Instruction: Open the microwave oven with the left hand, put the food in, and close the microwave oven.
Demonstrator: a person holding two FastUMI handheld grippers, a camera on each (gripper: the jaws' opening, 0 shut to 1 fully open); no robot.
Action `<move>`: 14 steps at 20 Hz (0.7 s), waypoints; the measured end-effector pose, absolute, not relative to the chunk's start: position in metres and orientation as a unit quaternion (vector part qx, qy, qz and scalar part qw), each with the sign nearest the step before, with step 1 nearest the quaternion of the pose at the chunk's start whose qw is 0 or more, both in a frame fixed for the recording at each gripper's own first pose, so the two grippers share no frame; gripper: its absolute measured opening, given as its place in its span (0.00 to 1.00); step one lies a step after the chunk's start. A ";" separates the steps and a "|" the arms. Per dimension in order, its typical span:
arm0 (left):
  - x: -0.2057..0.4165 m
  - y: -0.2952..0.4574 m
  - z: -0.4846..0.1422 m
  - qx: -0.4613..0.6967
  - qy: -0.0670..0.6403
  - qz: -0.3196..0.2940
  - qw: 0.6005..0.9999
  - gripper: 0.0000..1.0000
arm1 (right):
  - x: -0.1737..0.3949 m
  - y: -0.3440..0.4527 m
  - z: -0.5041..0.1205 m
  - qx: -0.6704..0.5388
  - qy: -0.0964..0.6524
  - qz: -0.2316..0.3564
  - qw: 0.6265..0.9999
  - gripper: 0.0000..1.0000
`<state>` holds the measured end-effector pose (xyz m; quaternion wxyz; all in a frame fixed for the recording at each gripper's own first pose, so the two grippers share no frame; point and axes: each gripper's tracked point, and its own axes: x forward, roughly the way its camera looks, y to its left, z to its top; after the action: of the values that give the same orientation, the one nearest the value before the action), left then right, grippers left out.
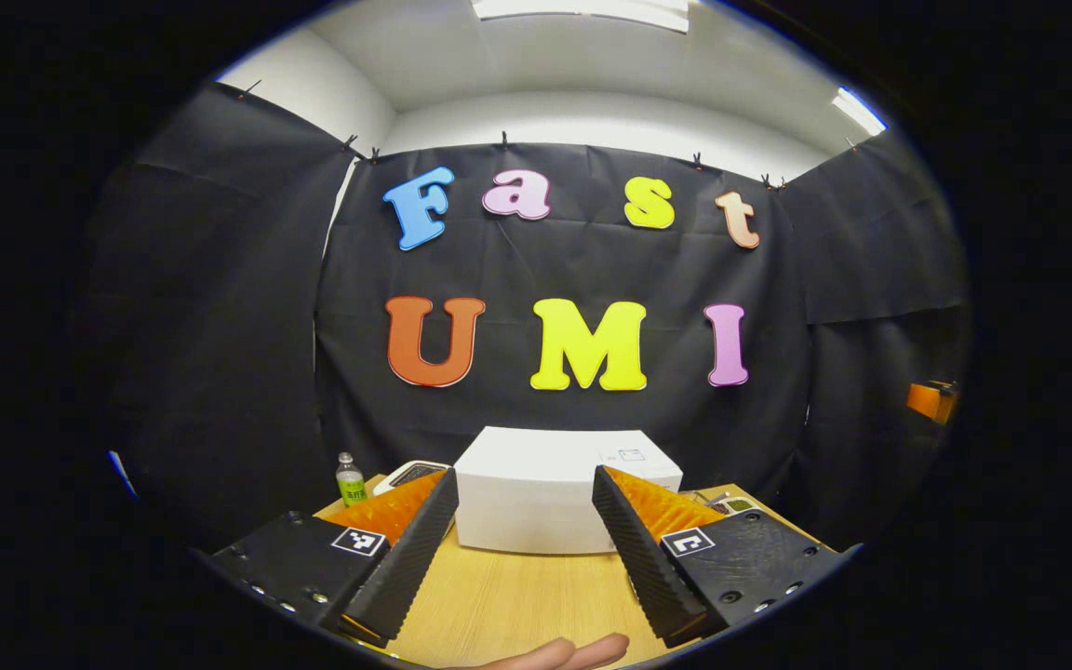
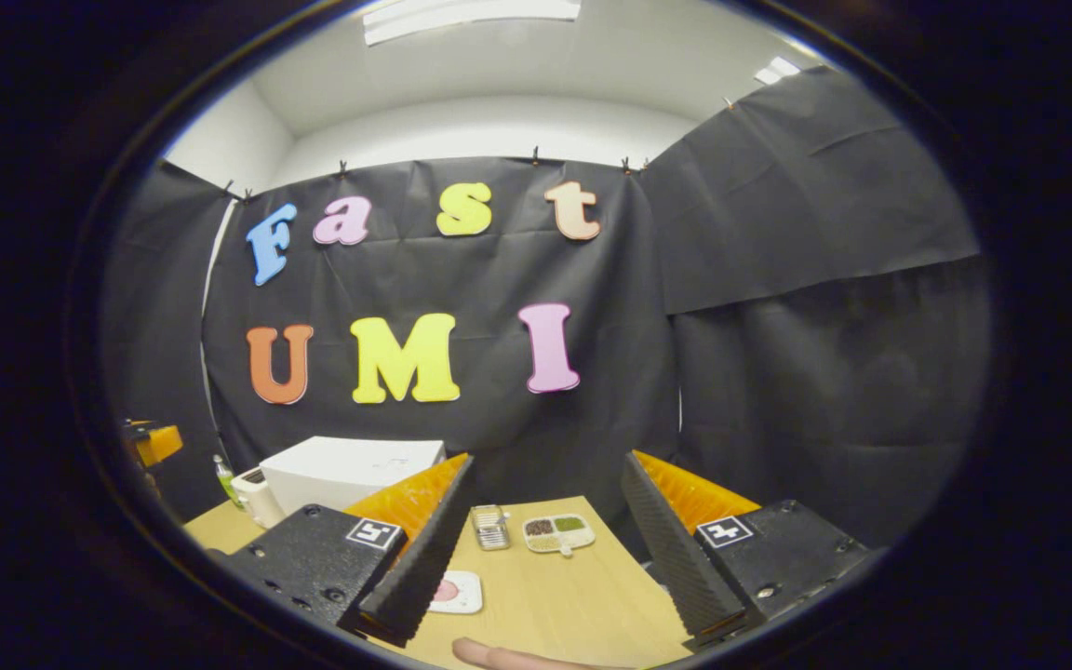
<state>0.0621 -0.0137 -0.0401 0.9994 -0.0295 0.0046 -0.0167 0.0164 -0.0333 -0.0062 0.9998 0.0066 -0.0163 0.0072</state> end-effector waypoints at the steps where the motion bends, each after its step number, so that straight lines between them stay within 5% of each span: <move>1: 0.072 -0.021 -0.048 -0.030 0.006 -0.021 0.999 0.92 | 0.019 -0.035 -0.005 0.010 -0.017 0.008 1.000 0.92; 2: 0.083 -0.030 -0.056 -0.028 0.010 -0.026 0.999 0.92 | 0.022 -0.038 -0.004 0.012 -0.019 0.008 1.000 1.00; 4: 0.107 -0.047 -0.073 -0.024 0.021 -0.036 0.999 0.92 | 0.028 -0.044 -0.002 0.015 -0.021 0.006 1.000 1.00; 5: 0.119 -0.057 -0.083 -0.024 0.026 -0.039 0.999 0.92 | 0.031 -0.046 -0.002 0.014 -0.020 0.006 1.000 0.91; 7: 0.141 -0.076 -0.100 -0.026 0.033 -0.049 0.998 0.92 | 0.036 -0.049 0.000 0.010 -0.019 0.004 1.000 1.00; 11: 0.187 -0.110 -0.139 -0.023 0.048 -0.061 0.997 0.92 | 0.040 -0.057 0.008 0.002 -0.022 0.005 1.000 1.00; 13: 0.209 -0.127 -0.163 -0.016 0.059 -0.065 0.996 0.92 | 0.041 -0.061 0.007 -0.005 -0.020 0.003 1.000 0.91; 14: 0.218 -0.135 -0.174 -0.017 0.065 -0.067 0.995 0.92 | 0.042 -0.065 0.005 -0.009 -0.017 0.001 1.000 1.00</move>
<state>0.2182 -0.1353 -0.1744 0.9955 -0.0168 0.0647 -0.0672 0.0424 -0.0649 0.0053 0.9998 -0.0088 -0.0174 0.0011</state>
